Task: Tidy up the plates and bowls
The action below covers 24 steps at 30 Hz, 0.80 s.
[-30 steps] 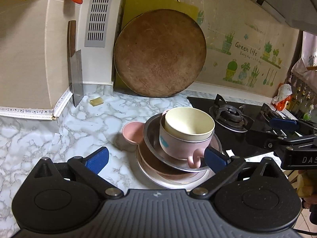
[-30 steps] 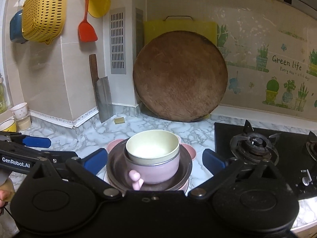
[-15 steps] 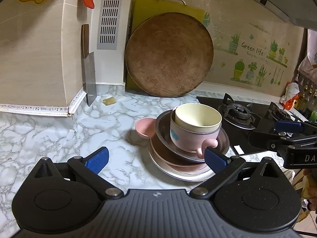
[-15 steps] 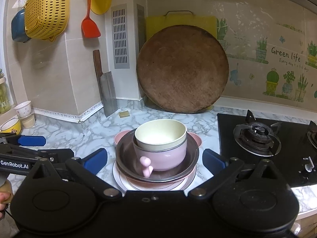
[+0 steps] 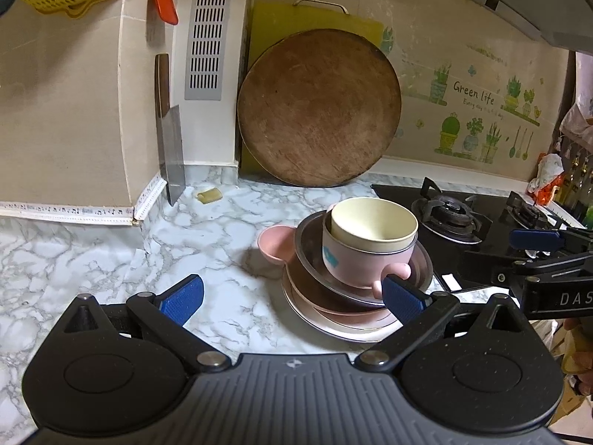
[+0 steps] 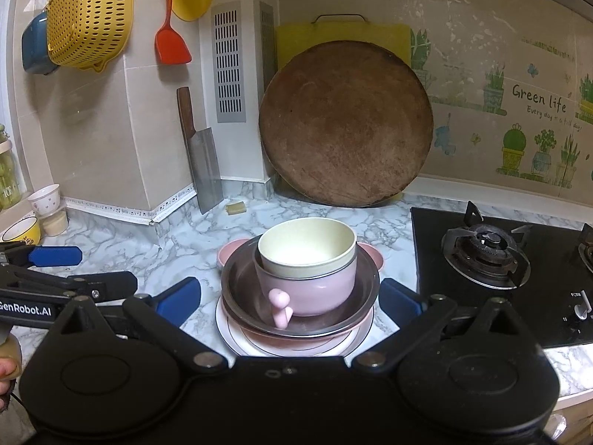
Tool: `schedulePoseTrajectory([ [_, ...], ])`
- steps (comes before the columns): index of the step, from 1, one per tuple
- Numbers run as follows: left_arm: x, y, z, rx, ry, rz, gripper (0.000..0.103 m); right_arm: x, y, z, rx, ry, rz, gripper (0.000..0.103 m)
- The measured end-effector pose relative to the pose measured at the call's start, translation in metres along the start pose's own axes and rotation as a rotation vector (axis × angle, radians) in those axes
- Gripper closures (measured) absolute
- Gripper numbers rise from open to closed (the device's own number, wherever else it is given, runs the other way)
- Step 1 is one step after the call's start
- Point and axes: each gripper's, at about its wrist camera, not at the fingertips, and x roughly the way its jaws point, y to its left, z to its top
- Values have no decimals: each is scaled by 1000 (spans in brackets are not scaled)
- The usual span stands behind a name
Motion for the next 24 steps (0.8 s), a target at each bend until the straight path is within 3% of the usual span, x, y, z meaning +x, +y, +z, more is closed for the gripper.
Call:
schedulePoseTrajectory([
  [24, 1, -3, 0, -9, -14, -6, 0, 5, -1, -3, 28, 21, -5, 0],
])
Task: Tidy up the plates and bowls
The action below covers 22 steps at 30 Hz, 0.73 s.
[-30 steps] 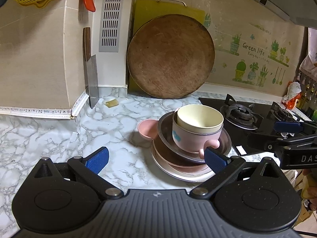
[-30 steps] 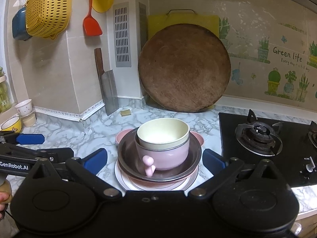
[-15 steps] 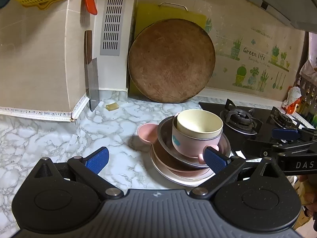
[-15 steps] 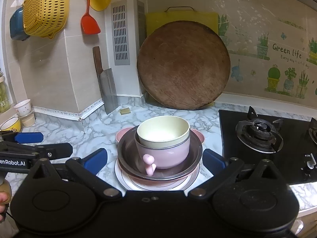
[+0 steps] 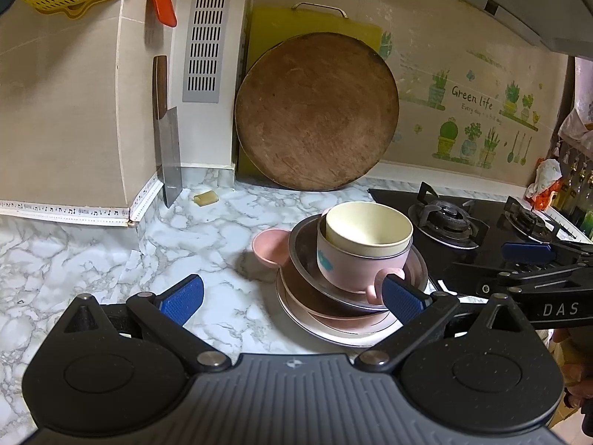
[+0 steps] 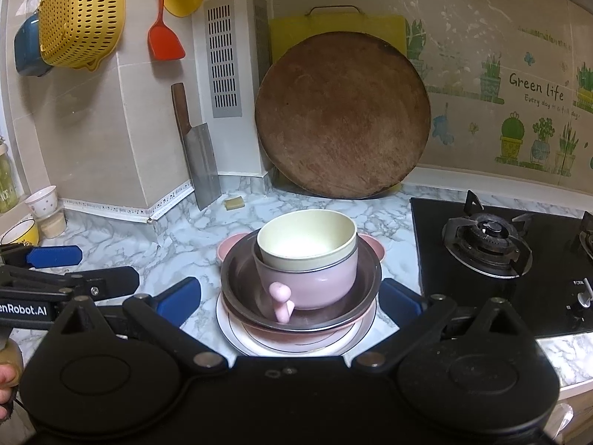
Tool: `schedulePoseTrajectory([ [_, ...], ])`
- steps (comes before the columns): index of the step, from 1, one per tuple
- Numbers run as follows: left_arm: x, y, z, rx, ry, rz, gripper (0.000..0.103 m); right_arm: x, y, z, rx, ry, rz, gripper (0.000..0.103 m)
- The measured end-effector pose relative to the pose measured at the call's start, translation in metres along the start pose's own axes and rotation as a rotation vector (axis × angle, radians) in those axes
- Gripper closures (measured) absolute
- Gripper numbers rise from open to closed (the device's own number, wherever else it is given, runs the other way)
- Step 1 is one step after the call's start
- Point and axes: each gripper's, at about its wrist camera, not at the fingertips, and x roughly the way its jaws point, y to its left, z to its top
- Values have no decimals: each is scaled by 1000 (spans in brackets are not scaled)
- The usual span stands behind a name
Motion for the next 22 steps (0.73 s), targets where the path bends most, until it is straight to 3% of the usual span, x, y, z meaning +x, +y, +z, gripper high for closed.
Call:
schedulePoseTrajectory([
  [22, 17, -1, -10, -4, 74, -33, 0, 14, -11, -2, 50, 59, -4, 0],
])
